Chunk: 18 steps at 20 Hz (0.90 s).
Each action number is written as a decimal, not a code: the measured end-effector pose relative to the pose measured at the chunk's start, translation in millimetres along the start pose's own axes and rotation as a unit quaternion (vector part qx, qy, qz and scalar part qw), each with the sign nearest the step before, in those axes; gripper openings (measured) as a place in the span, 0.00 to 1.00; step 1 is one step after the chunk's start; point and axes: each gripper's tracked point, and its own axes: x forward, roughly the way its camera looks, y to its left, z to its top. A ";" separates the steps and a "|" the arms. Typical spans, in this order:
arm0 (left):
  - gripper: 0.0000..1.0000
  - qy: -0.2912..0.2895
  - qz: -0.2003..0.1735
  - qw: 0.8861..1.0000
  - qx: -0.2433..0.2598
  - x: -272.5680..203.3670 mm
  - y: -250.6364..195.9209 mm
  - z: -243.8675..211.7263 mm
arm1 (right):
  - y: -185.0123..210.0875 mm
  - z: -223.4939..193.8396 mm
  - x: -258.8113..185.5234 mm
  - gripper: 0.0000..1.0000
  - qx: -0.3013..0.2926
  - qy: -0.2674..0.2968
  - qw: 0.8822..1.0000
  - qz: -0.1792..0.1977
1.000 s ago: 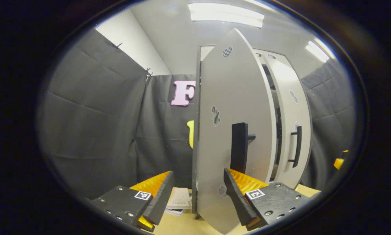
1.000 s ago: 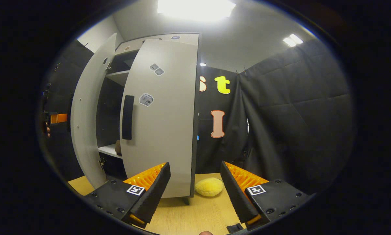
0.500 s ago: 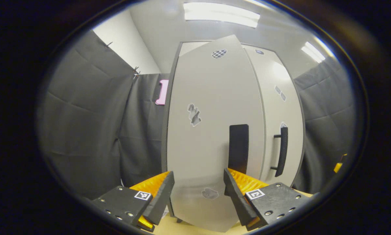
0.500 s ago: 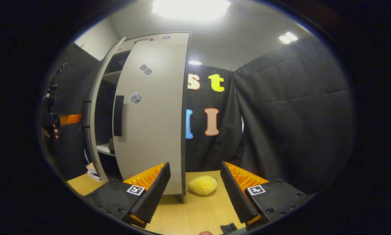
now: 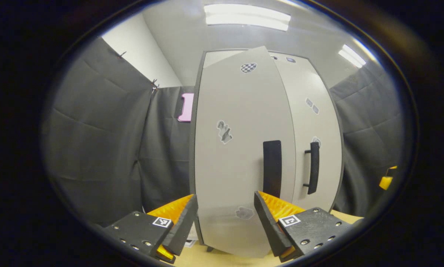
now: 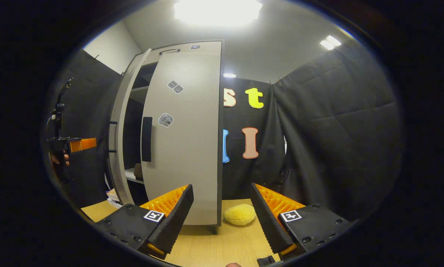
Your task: Grab one shoe with the right hand and put it into the shoe cabinet, grab the other shoe with the left hand and put it into the shoe cabinet; then close the right door with the right hand and the left door with the left hand.
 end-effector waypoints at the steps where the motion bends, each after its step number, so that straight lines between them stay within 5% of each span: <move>1: 0.95 0.002 0.002 1.000 0.003 -13.4 9.4 -6.2 | 2.9 1.7 -1.8 0.98 0.001 -0.001 1.000 0.003; 18: 0.95 0.033 0.008 0.999 0.008 -143.7 73.8 -42.6 | 38.2 19.8 -47.6 0.98 -0.007 -0.012 1.000 0.015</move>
